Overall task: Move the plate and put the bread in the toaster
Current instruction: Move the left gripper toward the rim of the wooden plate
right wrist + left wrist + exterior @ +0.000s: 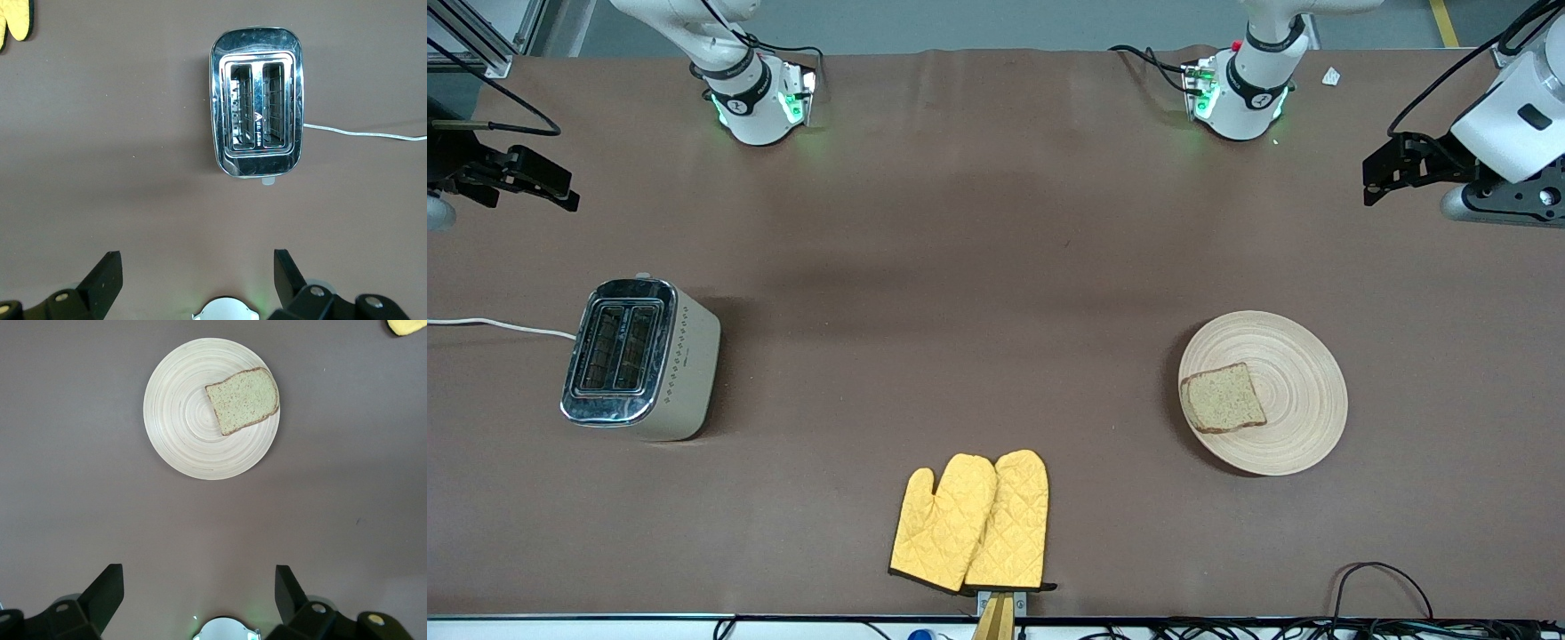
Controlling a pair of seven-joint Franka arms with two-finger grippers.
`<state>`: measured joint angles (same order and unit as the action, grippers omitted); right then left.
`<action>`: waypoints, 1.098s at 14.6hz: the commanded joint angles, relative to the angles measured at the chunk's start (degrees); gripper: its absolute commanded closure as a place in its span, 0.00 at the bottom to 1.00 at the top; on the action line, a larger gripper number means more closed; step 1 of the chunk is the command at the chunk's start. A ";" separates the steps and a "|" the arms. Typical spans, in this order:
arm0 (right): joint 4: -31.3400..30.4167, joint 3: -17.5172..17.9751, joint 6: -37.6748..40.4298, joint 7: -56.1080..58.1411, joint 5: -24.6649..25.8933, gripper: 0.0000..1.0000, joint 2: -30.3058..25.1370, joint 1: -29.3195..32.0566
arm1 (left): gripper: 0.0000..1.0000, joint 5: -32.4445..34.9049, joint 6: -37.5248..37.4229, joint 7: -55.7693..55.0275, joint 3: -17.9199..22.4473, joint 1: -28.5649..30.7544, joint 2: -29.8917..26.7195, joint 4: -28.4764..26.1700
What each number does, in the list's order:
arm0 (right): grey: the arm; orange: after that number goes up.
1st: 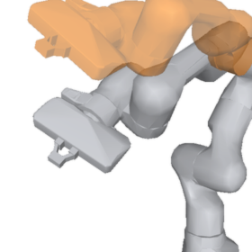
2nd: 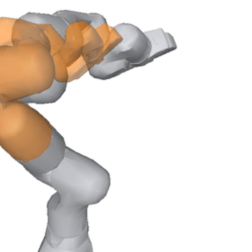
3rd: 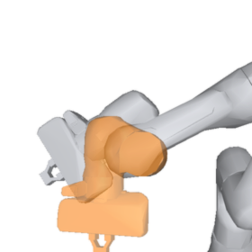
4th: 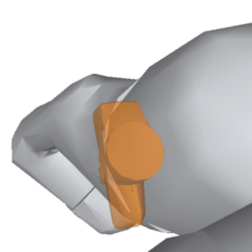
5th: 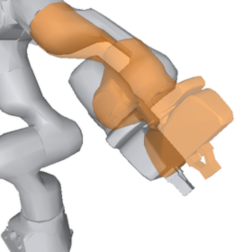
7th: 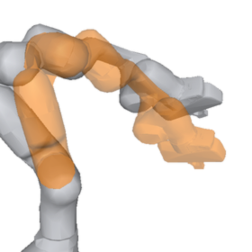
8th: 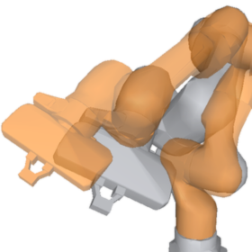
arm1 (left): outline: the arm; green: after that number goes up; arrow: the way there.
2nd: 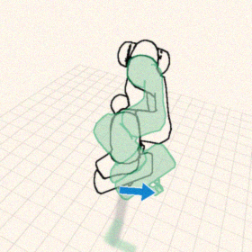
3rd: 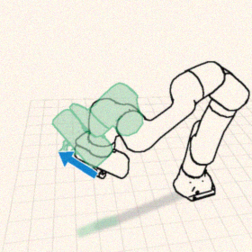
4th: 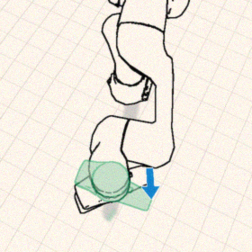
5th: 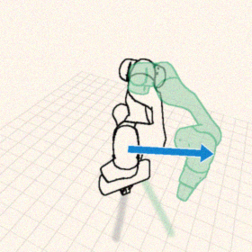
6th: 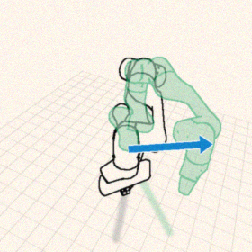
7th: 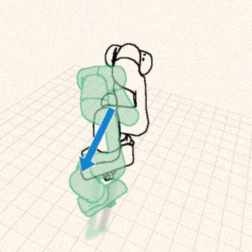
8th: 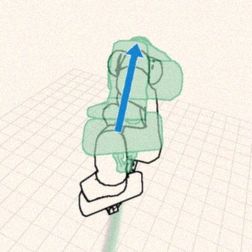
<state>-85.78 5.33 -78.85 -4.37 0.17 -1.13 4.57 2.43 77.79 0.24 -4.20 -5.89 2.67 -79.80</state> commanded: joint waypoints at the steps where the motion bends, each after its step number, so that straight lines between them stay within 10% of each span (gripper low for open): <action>1: -0.44 0.12 0.28 -0.38 -0.35 0.00 -0.45 0.00 | 0.00 -0.76 -1.24 1.44 0.07 0.35 0.32 1.22; 8: -0.45 0.12 0.19 -0.47 -0.35 0.00 -0.45 0.00 | 0.00 -7.59 1.21 2.40 5.33 6.75 4.43 1.31; 16: -0.45 0.12 0.28 -0.47 -0.35 0.00 -0.36 0.00 | 0.00 -27.10 15.87 12.38 5.34 20.56 25.51 1.22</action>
<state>-85.88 5.37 -78.83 -4.37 0.17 -1.14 4.54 -19.91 91.46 8.61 1.31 12.53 22.55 -80.36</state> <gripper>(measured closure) 0.000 0.000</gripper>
